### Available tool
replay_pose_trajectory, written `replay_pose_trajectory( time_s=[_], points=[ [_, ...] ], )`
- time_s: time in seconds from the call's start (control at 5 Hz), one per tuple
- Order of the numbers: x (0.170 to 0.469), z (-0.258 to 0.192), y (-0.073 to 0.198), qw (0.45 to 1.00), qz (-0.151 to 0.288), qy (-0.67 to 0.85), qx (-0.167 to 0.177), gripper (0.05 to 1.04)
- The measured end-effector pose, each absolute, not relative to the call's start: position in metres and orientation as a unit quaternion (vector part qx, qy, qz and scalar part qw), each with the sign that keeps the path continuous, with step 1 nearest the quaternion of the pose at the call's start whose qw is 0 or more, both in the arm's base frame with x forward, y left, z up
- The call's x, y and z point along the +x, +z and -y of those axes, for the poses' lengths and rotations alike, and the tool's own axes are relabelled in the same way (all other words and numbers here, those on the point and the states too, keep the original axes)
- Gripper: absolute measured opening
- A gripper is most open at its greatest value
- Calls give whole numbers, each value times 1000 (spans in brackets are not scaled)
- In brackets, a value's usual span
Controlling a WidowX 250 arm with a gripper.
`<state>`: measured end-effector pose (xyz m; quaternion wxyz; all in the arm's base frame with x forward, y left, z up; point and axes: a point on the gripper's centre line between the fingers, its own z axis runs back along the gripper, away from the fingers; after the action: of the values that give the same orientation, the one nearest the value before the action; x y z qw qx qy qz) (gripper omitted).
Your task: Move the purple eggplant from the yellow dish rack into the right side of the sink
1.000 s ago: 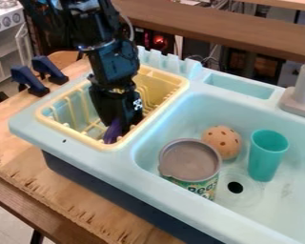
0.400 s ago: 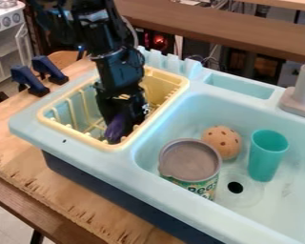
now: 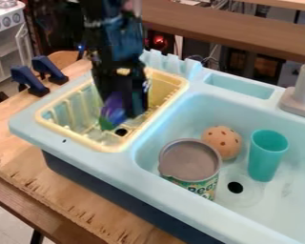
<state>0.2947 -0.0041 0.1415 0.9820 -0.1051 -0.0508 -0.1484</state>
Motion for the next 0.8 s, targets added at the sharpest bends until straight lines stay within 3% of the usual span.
replay_pose_trajectory(
  time_s=[0.2, 0.4, 0.8],
  points=[
    [289, 35, 181, 995, 2, -96, 3, 826],
    [291, 76, 188, 992, -25, -123, 18, 826],
    [299, 141, 157, 978, -44, -203, -31, 826]
  ],
)
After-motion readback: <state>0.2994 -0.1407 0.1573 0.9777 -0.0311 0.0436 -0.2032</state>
